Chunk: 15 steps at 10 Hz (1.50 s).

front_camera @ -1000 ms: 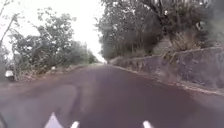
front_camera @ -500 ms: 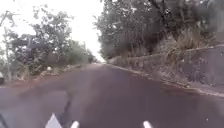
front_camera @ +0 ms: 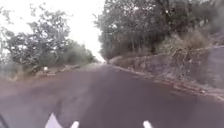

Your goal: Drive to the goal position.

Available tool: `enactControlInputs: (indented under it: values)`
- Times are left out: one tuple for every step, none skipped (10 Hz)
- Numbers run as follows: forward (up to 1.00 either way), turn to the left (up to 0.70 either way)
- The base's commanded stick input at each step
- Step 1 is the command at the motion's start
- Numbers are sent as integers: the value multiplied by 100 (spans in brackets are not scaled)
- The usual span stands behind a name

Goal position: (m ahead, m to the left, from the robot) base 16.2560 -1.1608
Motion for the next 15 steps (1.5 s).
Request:
enactControlInputs:
  values:
    - [100, 0]
    - [100, 0]
    - [96, 0]
    - [75, 0]
    - [53, 0]
    - [0, 0]
    - [0, 0]
    - [0, 0]
    - [0, 0]
    - [0, 0]
    - [0, 0]
    - [0, 0]
    - [0, 0]
    - [0, 0]
    - [100, 0]
